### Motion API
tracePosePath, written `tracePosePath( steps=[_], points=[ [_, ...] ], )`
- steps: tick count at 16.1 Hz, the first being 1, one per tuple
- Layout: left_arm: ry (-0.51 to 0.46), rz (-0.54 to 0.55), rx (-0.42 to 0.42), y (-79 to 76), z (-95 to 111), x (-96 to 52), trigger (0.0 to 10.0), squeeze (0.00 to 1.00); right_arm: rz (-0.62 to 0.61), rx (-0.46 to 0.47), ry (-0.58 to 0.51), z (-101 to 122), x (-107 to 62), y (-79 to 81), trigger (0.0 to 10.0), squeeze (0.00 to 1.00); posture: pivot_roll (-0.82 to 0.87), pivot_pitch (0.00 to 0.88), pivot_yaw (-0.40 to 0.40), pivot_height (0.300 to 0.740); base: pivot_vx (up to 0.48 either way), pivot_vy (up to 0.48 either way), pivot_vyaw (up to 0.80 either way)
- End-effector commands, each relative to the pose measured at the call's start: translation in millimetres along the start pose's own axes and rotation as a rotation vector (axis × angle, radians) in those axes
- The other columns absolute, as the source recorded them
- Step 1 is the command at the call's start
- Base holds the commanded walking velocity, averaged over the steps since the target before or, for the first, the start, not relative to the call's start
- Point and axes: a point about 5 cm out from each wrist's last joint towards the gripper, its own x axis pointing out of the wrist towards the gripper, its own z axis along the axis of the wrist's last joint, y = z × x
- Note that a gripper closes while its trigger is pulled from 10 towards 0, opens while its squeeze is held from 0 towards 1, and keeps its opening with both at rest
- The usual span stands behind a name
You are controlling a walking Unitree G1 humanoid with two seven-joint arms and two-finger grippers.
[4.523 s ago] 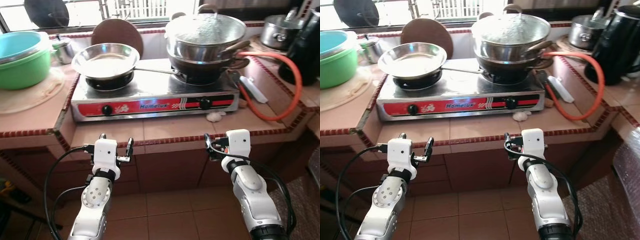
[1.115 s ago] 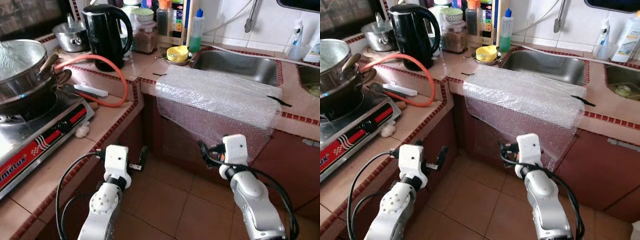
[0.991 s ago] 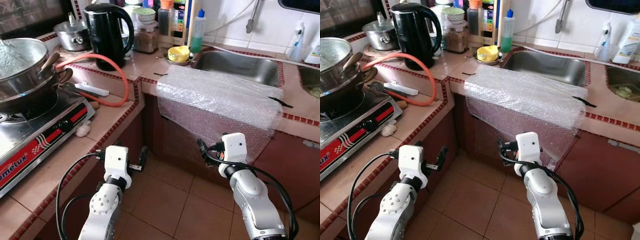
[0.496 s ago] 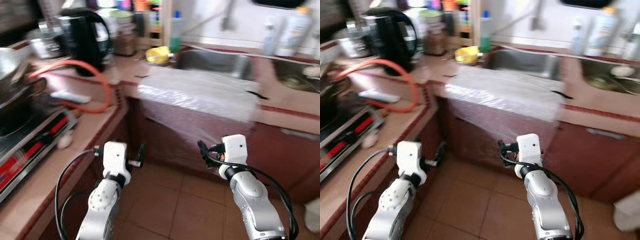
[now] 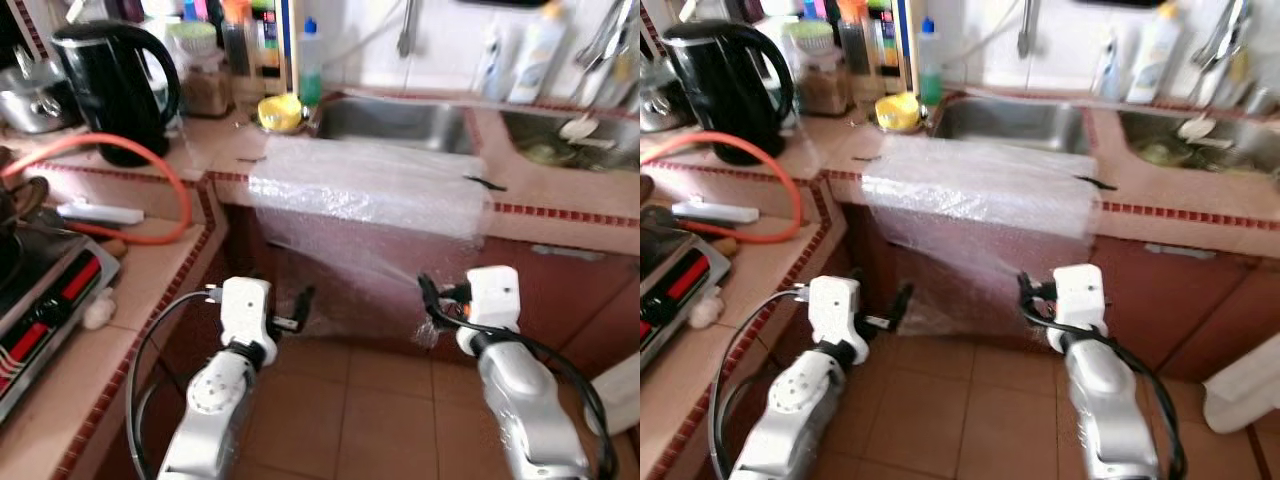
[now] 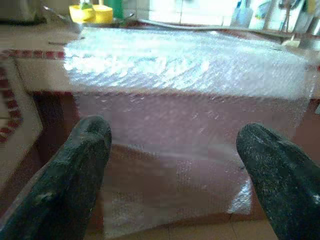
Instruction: Kitchen organization
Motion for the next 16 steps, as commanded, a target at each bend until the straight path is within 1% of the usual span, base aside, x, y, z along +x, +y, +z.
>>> tracePosePath(
  steps=[1,4,6,10,11,12,13,16],
  points=[
    [-0.002,0.004,0.000,1.9,1,0.3,10.0,0.00,0.009,-0.009,0.000,0,-1.5,0.6,10.0,0.00,-0.24,0.001,0.058,0.740,0.000,0.000,-0.78],
    [-0.003,0.008,0.008,2.7,1,-0.6,10.0,0.00,0.014,-0.010,-0.002,0,-2.0,1.5,10.0,0.00,-0.23,0.000,0.059,0.740,0.000,0.000,-0.78],
    [-0.030,0.012,0.011,2.7,4,0.0,10.0,0.00,0.015,-0.008,-0.010,1,-1.5,1.6,10.0,0.00,-0.23,0.000,0.059,0.740,0.000,0.000,-0.73],
    [-0.055,-0.021,-0.019,-1.7,11,-1.2,10.0,0.00,0.028,-0.033,-0.035,5,-5.0,1.2,10.0,0.00,-0.23,0.000,0.062,0.740,0.000,0.000,0.00],
    [-0.071,-0.016,-0.018,-2.1,15,-0.8,10.0,0.00,0.029,-0.041,-0.044,7,-6.2,0.9,10.0,0.00,-0.23,0.000,0.062,0.740,0.000,0.000,0.00],
    [-0.102,-0.026,-0.036,-3.7,24,1.3,10.0,0.00,0.032,-0.052,-0.057,10,-8.3,0.9,10.0,0.00,-0.24,0.002,0.067,0.740,0.000,0.000,0.00],
    [-0.111,-0.027,-0.037,-3.9,27,2.5,10.0,0.00,0.033,-0.057,-0.060,11,-9.5,0.6,10.0,0.00,-0.24,0.002,0.067,0.740,0.000,0.000,0.00],
    [-0.104,-0.017,-0.033,-0.2,25,2.0,10.0,0.00,0.027,-0.065,-0.065,12,-11.0,-1.1,10.0,0.00,-0.24,0.005,0.072,0.740,0.000,0.000,0.00]
  ],
)
